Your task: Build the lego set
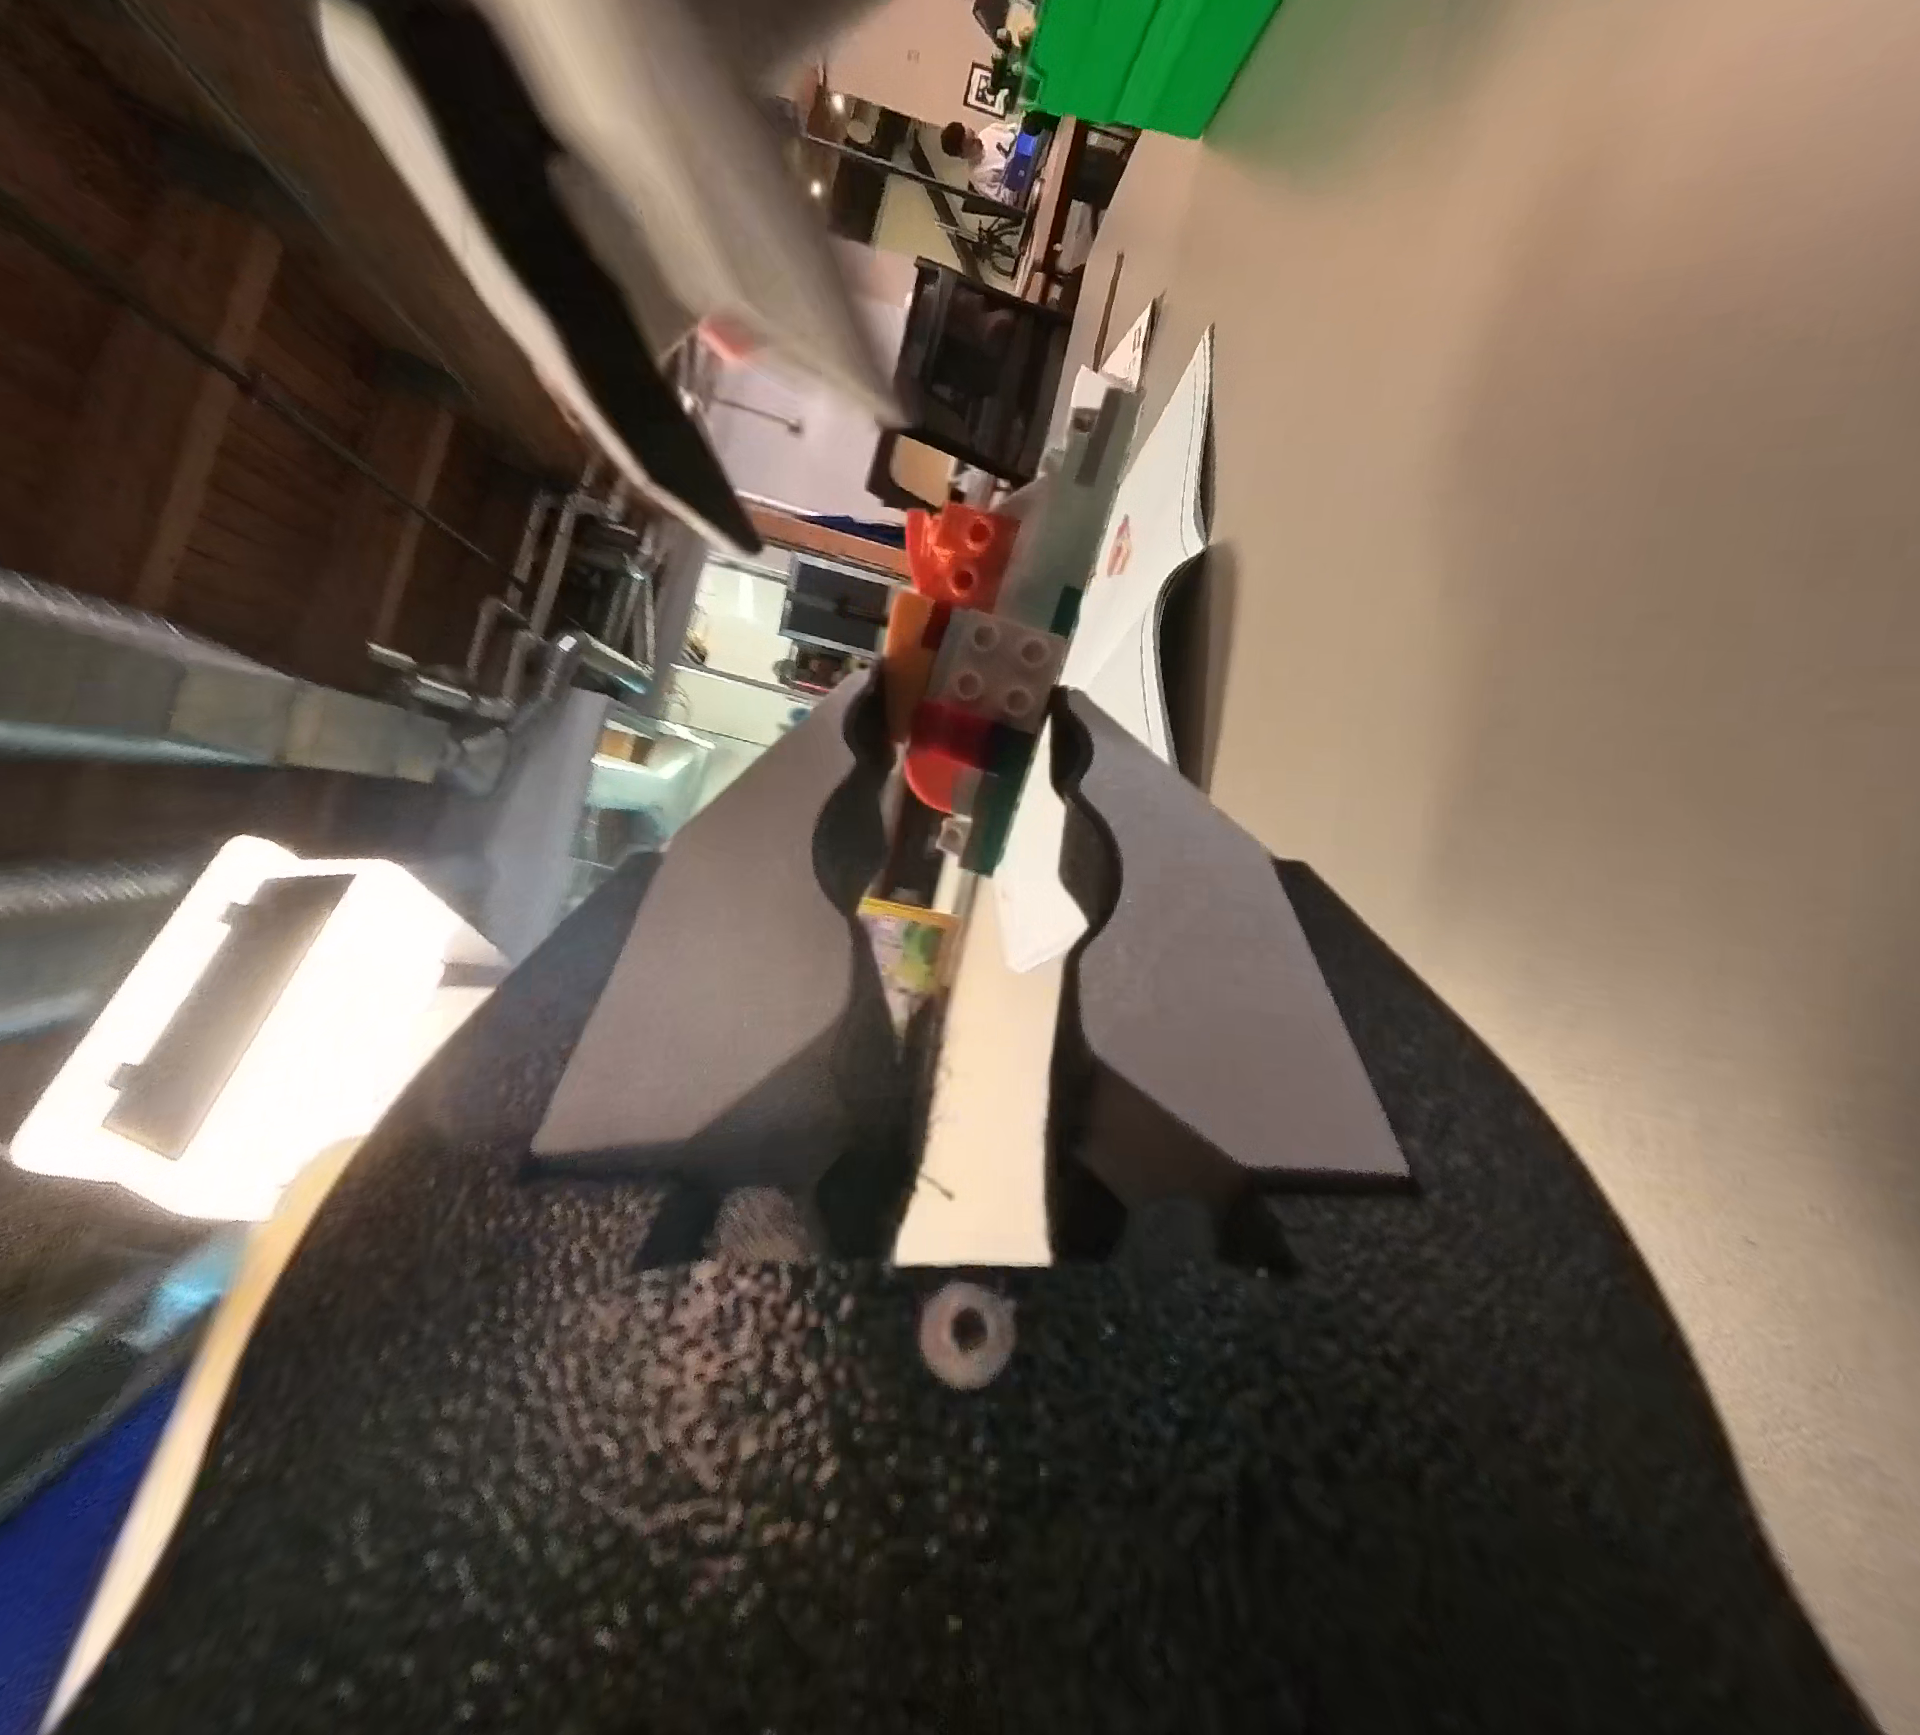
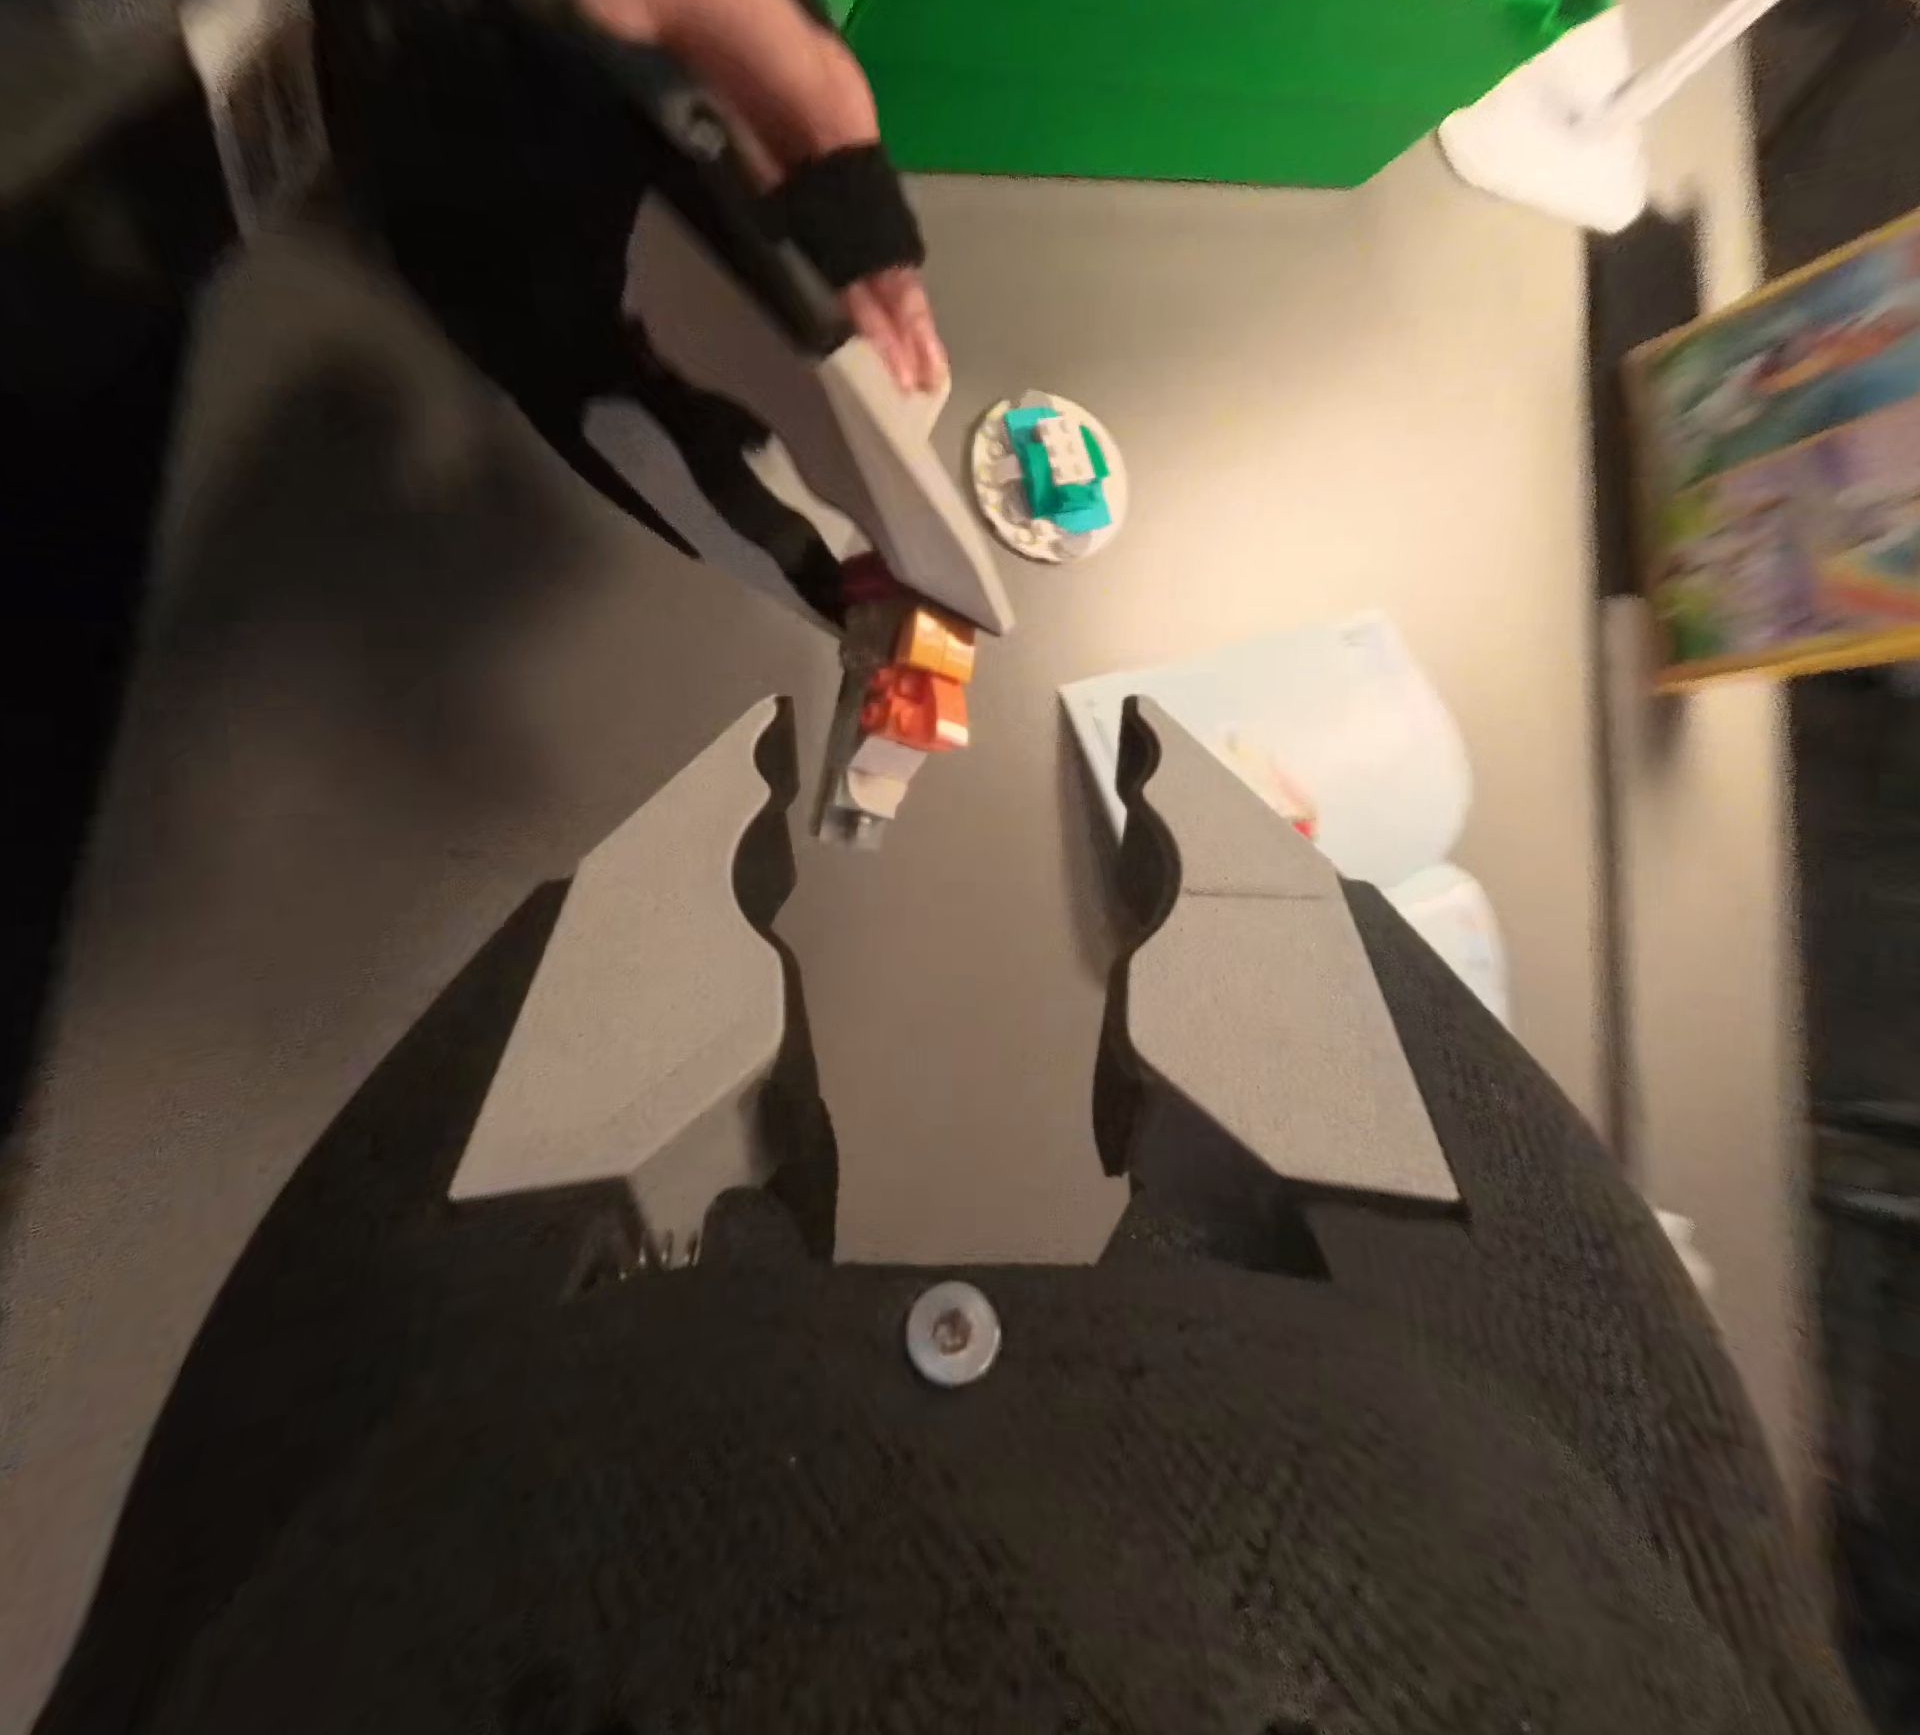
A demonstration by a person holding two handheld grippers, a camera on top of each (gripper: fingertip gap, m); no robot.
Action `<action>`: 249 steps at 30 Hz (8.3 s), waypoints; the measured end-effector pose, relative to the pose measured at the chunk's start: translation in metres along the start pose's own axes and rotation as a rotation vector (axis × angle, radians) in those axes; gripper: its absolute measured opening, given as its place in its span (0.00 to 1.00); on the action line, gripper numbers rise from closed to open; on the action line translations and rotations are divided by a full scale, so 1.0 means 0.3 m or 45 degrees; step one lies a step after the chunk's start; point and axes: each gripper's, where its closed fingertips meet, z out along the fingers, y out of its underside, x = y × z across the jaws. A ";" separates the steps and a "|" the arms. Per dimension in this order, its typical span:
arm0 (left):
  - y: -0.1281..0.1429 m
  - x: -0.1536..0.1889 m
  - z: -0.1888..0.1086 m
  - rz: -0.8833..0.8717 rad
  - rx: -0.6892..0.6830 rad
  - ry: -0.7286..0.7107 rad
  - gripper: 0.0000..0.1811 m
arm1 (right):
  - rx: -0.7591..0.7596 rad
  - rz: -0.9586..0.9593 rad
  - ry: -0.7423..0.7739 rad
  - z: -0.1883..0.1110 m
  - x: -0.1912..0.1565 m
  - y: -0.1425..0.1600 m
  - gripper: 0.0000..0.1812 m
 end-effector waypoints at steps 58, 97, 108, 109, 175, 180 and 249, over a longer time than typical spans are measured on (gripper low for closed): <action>0.137 -0.234 -0.063 -0.352 -0.152 -0.318 0.15 | 0.166 0.407 -0.367 0.420 0.076 0.188 0.07; 0.088 -0.204 -0.052 -0.350 -0.090 -0.264 0.15 | -0.186 -0.845 0.106 0.158 -0.163 0.307 0.08; 0.053 -0.153 -0.036 -0.298 -0.053 -0.182 0.15 | 0.010 0.499 -0.183 0.190 -0.095 0.346 0.09; 0.052 -0.150 -0.035 -0.293 -0.053 -0.177 0.15 | 0.021 0.531 -0.198 0.190 -0.093 0.344 0.08; 0.054 -0.085 -0.024 -0.243 -0.054 -0.051 0.15 | 0.005 0.846 0.034 0.220 -0.138 0.271 0.09; 0.055 -0.081 -0.024 -0.239 -0.054 -0.045 0.15 | 0.023 0.878 0.075 0.229 -0.140 0.276 0.04; -0.230 -0.775 0.019 -0.076 0.305 -0.326 0.14 | -0.918 0.469 -0.448 -0.511 0.292 -0.423 0.04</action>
